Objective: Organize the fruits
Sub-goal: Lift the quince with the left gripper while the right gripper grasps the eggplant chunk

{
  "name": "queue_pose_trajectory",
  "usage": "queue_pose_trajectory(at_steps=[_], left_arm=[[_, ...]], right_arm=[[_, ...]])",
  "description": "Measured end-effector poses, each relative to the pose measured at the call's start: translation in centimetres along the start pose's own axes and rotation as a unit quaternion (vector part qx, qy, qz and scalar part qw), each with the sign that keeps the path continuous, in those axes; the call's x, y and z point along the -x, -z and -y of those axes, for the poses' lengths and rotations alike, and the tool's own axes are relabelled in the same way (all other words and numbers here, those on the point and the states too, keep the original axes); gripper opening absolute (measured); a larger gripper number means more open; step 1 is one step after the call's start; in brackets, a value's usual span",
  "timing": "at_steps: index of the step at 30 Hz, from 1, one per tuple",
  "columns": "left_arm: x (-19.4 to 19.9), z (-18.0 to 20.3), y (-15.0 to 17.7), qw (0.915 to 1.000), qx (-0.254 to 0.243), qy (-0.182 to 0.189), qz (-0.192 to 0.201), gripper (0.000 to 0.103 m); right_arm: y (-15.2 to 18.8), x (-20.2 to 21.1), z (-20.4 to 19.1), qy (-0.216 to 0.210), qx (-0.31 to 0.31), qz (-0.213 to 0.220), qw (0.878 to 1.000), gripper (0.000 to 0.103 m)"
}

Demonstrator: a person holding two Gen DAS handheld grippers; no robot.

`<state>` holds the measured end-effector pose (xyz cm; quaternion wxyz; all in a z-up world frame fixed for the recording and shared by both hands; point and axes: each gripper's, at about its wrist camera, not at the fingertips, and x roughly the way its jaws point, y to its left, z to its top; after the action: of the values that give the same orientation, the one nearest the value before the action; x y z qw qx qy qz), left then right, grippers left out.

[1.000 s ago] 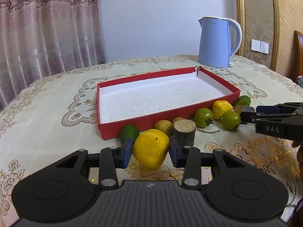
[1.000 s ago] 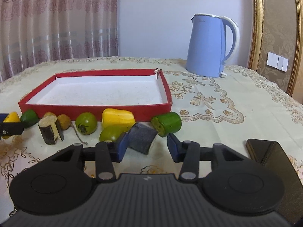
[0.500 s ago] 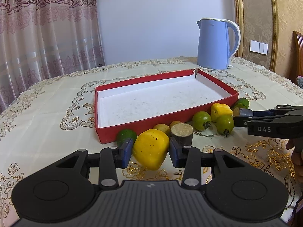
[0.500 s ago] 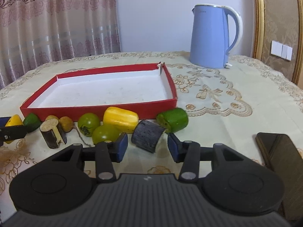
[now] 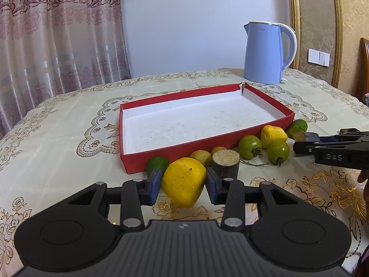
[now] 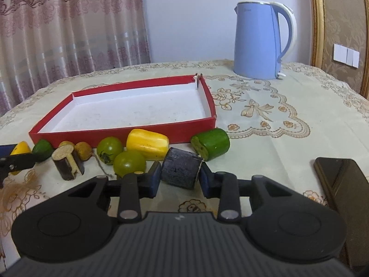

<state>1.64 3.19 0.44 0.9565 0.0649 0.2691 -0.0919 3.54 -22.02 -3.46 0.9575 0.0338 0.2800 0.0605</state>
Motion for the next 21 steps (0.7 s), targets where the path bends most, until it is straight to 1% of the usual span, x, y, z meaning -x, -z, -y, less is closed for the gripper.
queue_pose_trajectory(at_steps=[14, 21], left_arm=[[-0.6, 0.8, -1.2, 0.9999, -0.004, -0.017, 0.001, 0.039], [-1.8, 1.7, -2.8, 0.9997, -0.003, -0.023, 0.005, 0.039]], right_arm=[[0.0, 1.9, 0.8, -0.011, 0.002, 0.025, 1.000, 0.033], [-0.2, 2.8, 0.4, -0.030, 0.002, 0.039, 0.999, 0.033]])
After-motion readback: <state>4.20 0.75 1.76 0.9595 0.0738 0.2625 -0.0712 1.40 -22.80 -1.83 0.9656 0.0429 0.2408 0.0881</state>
